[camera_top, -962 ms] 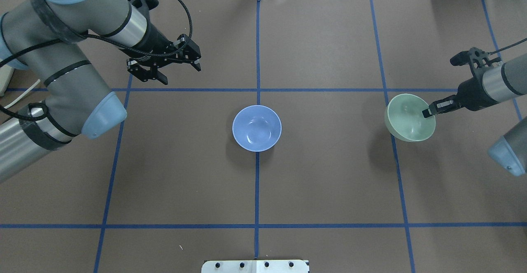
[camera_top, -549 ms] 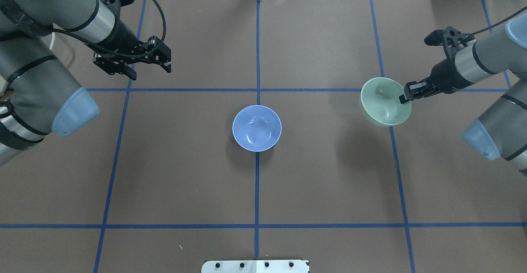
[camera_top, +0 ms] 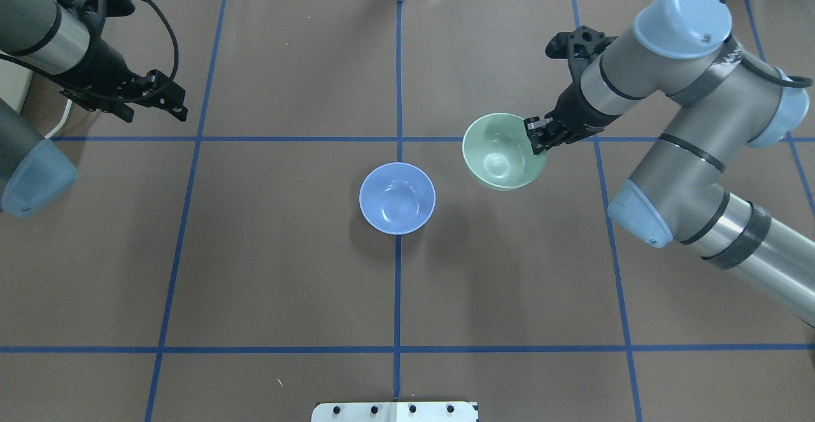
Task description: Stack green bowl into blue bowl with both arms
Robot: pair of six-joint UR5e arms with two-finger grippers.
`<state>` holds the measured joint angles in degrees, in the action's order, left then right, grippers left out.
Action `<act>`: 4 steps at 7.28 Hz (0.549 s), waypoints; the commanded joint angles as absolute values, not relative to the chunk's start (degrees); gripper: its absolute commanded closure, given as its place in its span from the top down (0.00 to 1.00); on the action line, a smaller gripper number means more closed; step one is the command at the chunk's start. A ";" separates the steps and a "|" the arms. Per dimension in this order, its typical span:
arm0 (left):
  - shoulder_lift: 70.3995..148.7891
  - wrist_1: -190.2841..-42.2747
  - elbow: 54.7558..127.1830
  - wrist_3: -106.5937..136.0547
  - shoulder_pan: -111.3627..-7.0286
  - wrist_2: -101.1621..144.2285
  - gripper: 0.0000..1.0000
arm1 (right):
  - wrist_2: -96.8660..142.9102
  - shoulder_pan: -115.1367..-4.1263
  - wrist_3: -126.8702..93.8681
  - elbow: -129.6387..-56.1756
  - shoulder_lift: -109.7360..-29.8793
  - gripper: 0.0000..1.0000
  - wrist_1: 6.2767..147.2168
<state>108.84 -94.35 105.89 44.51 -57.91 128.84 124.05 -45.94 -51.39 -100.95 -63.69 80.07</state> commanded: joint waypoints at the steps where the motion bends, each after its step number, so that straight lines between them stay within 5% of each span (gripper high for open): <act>1: 104.43 -94.74 105.91 35.72 -60.98 128.85 0.96 | 122.87 -43.16 -55.10 -100.55 -59.95 0.12 80.86; 4: 102.04 -94.75 105.65 30.68 -62.93 128.50 0.96 | 118.14 -38.86 -58.97 -98.72 -55.31 0.12 80.86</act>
